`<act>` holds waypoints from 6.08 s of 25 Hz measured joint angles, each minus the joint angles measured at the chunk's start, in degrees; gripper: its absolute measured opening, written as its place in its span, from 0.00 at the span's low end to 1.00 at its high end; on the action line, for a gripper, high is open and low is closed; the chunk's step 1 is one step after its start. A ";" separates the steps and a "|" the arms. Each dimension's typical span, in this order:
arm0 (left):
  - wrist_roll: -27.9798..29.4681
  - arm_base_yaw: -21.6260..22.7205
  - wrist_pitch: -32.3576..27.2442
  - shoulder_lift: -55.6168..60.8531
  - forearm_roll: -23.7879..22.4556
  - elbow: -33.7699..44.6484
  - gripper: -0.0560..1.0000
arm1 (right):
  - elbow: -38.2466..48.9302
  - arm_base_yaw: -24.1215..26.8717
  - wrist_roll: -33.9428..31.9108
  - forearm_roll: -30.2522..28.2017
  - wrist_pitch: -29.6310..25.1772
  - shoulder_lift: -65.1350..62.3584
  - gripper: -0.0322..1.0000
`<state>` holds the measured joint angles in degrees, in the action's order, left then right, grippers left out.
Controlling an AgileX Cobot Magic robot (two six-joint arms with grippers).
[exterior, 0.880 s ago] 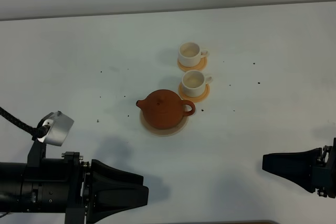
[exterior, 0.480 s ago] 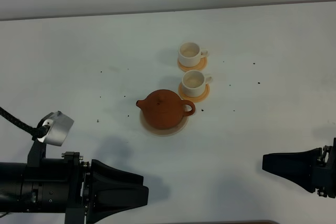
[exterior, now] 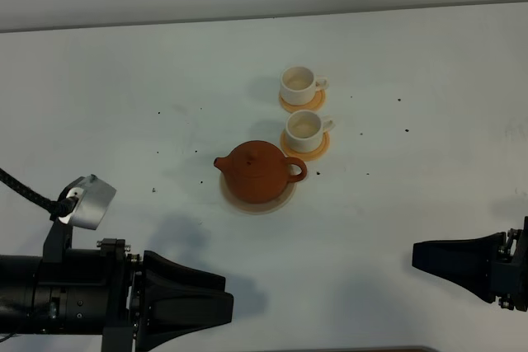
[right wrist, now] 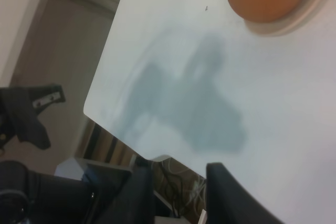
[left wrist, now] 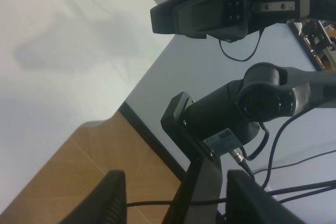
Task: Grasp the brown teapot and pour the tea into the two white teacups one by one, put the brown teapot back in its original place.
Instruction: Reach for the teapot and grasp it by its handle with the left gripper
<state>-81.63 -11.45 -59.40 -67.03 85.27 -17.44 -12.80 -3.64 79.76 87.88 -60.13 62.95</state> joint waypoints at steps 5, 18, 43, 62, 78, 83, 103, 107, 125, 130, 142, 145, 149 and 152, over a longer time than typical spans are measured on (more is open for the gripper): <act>0.00 0.00 0.00 0.00 0.00 0.00 0.46 | 0.00 0.00 0.00 0.00 0.00 0.00 0.26; -0.38 0.00 0.00 0.00 0.00 0.00 0.46 | 0.00 0.00 -0.02 0.12 0.38 0.00 0.26; -0.83 0.00 0.00 0.00 0.78 0.00 0.46 | -0.52 0.00 -0.01 11.49 0.60 0.00 0.26; 23.96 -0.47 9.41 -9.52 -14.74 -29.30 0.46 | -22.57 0.00 -32.20 -31.82 15.30 0.00 0.26; 42.66 -17.18 17.09 -31.12 -39.68 -49.23 0.46 | -22.75 0.00 -56.86 -58.89 10.16 -2.89 0.26; 43.05 -17.24 18.56 -31.24 -40.39 -49.70 0.46 | -22.81 0.00 -69.36 -72.94 2.92 -13.56 0.26; 51.53 -26.13 21.01 -38.94 -53.00 -60.22 0.46 | -17.64 0.00 -72.52 -81.68 -7.56 -47.79 0.26; 53.61 -26.97 21.25 -39.16 -55.59 -60.45 0.46 | -16.92 0.00 -71.45 -81.49 -5.33 -50.98 0.26; 54.88 -27.25 20.61 -39.17 -56.79 -60.45 0.46 | -15.35 0.00 -69.19 -79.56 -1.48 -58.39 0.26; 55.11 -27.25 20.47 -39.17 -56.84 -60.45 0.46 | -15.35 0.00 -69.19 -78.74 -1.53 -62.69 0.26; 69.77 -29.00 11.29 -43.84 -73.40 -71.26 0.46 | -15.24 0.00 -69.19 -77.09 -1.58 -63.21 0.26; 76.81 -31.85 4.04 -47.40 -84.79 -78.02 0.46 | -15.24 0.00 -69.19 -77.09 -1.52 -62.85 0.26; 81.63 -34.91 -0.19 -52.35 -92.04 -85.52 0.46 | -15.24 0.00 -69.19 -77.09 -1.52 -62.85 0.26; 83.08 -36.00 -1.82 -55.95 -92.61 -88.80 0.46 | -15.24 0.00 -69.19 -77.09 -1.52 -62.85 0.26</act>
<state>1.45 -47.45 -61.22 -122.98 -7.35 -106.24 -28.03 -3.64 10.57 10.79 -61.65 0.10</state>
